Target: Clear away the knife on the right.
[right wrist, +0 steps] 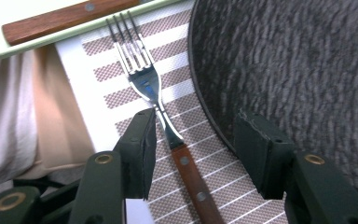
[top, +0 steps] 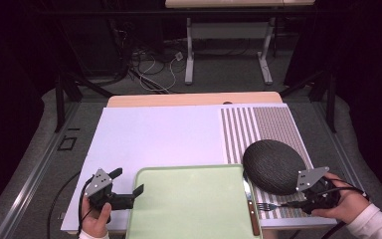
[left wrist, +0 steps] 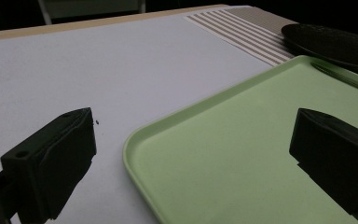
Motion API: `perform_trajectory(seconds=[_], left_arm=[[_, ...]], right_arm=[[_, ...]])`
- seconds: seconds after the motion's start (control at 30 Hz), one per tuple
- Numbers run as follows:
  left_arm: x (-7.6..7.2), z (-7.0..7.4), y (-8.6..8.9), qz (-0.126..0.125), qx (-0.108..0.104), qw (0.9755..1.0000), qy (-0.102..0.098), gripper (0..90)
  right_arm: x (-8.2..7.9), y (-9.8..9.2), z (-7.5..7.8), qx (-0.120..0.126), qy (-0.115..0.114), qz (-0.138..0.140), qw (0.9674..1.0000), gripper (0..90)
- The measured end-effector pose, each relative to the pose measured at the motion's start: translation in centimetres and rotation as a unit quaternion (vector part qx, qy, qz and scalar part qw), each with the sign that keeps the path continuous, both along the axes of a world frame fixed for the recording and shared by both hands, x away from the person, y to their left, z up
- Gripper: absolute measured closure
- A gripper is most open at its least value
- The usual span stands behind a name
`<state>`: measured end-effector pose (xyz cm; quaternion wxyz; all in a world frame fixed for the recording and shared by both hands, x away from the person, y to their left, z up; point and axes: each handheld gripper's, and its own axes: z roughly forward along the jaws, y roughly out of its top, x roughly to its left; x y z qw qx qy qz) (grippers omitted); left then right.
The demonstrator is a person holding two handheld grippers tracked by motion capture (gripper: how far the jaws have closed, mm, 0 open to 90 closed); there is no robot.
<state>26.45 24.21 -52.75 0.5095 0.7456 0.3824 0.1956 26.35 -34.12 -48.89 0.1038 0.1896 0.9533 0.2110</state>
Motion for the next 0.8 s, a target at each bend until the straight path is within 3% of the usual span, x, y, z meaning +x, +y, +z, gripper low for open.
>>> perform_trajectory(seconds=[0.23,0.3,0.43,0.5,0.8], left_arm=[[0.0,0.0,0.0,0.001,-0.001,1.0,-0.001,0.6],[0.0,0.0,0.0,0.002,-0.001,1.0,-0.001,0.6],[0.0,0.0,0.1,0.002,-0.002,1.0,0.0,0.6],[0.0,0.0,0.0,0.001,-0.001,1.0,0.001,0.6],[0.1,-0.1,0.0,0.001,0.0,1.0,0.001,0.6]], right_arm=[[0.0,0.2,-0.1,-0.015,-0.003,0.033,0.9993,54.7],[-0.1,0.4,-0.3,-0.032,-0.01,0.058,0.9978,58.0],[-0.2,0.5,-0.7,-0.054,-0.002,0.08,0.9954,62.4],[-0.2,0.5,-0.7,-0.077,0.005,0.092,0.9927,63.9],[-0.1,0.5,-2.0,-0.106,0.007,0.113,0.9879,68.9]])
